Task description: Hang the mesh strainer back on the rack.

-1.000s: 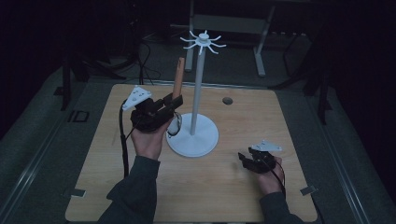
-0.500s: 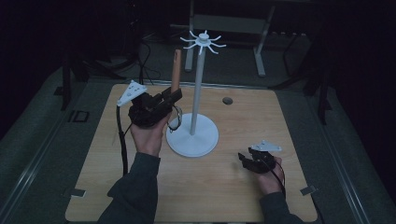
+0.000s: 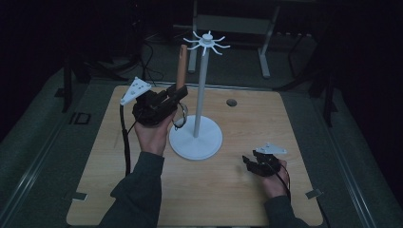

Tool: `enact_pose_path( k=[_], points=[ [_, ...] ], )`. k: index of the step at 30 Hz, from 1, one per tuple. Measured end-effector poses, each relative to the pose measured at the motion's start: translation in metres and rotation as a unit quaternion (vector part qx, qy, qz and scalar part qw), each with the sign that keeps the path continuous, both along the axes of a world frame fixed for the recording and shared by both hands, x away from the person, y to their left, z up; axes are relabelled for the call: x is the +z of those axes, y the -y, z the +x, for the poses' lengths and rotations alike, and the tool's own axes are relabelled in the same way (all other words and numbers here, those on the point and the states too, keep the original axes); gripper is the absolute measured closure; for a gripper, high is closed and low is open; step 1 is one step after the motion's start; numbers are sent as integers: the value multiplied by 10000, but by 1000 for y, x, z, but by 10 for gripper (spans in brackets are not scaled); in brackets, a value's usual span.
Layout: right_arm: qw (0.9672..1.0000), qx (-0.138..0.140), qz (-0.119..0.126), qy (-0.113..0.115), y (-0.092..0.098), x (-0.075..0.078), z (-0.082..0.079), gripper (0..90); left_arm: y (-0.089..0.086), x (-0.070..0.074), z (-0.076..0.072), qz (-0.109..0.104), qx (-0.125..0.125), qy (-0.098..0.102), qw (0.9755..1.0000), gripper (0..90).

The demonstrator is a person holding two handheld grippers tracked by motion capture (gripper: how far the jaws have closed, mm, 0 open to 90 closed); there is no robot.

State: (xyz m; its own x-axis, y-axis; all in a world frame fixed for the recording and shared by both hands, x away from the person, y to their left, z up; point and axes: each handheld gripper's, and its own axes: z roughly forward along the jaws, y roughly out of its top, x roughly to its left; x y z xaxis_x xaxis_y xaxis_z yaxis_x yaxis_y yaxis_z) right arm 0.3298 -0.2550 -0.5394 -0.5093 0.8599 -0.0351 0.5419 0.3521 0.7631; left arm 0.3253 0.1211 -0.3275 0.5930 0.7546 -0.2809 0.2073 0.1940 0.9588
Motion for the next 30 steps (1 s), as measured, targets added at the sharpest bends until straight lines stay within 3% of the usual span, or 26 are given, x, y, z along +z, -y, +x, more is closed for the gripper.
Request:
enact_pose_path(
  k=[12, 20, 30],
  points=[
    [10000, 14, -51, 6, -1, 0, 0, 468, 7, 1, 11, 91, -107, -183, 9997, 690],
    [10000, 3, -39, -2, 0, 0, 0, 468, 12, 4, 18, 265, -242, -350, 9987, 688],
    [10000, 4, -50, -17, -1, -1, 0, 468, 9, 3, 18, 332, -57, -411, 9986, 550]
  ],
)
